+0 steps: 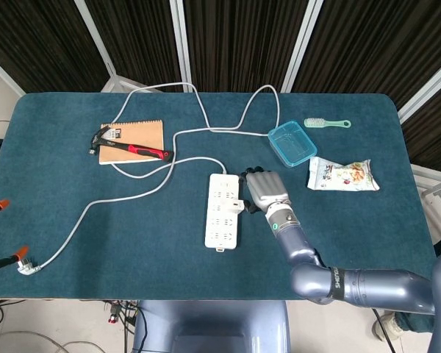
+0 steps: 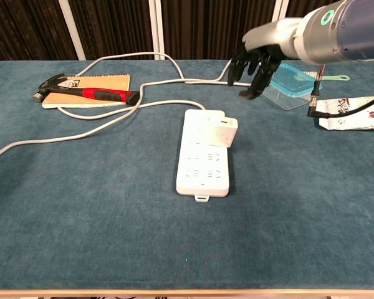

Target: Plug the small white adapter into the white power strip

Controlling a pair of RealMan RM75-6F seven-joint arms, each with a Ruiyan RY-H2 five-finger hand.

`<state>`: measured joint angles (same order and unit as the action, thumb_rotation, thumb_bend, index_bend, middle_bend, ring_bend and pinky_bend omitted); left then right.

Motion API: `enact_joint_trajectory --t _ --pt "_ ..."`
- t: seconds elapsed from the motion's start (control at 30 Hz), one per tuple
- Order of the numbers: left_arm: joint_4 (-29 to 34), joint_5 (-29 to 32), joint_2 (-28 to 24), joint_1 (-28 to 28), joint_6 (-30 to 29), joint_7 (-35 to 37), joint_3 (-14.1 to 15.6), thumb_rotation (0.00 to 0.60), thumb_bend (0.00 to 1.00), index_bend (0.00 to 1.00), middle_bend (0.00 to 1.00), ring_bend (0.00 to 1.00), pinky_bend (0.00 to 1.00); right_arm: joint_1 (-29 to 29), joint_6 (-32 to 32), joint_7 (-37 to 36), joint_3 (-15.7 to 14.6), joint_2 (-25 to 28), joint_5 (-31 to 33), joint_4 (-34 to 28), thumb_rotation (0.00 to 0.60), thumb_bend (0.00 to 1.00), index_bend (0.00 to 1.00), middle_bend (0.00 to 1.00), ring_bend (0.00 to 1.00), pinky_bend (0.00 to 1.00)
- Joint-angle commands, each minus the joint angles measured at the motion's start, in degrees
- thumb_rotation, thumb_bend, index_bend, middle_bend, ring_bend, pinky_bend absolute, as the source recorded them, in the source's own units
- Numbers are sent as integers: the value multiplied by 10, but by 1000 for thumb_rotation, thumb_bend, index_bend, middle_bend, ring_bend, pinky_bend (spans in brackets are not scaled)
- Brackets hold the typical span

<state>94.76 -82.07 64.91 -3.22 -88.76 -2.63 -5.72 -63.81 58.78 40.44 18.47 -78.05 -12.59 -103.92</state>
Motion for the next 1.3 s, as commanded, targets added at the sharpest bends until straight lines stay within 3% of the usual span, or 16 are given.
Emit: enact_joint_trajectory --t 0.03,0.17,0.27,0.6,0.83,1.07,1.3 --pt "1 0 0 0 0 -1 0 600 67 167 0 0 0 75 0 -157 28 -6 -133 2 600 664 695 509 570 833" --pt "1 1 0 1 -3 -3 -1 600 67 167 0 0 0 136 -8 -322 56 -37 -250 33 600 857 877 644 718 980" --pt "1 3 0 2 -3 -3 -1 600 67 167 0 0 0 169 25 -418 69 -74 -312 60 600 912 943 694 771 1000" --pt "1 2 0 1 0 -3 0 600 67 166 0 0 0 194 1 -508 71 -95 -342 88 600 913 982 725 793 1000" --pt "2 1 -2 2 -1 0 0 600 67 166 0 0 0 189 -16 -474 35 -104 -373 107 600 936 1000 792 849 1000" --pt "3 5 -3 0 5 1 0 600 67 166 0 0 0 158 -104 -396 -15 -57 -390 107 600 960 1000 825 873 1000" --pt "4 5 -5 1 4 2 0 600 68 166 0 0 0 139 -99 -329 -35 -64 -377 124 600 959 1000 845 884 1000"
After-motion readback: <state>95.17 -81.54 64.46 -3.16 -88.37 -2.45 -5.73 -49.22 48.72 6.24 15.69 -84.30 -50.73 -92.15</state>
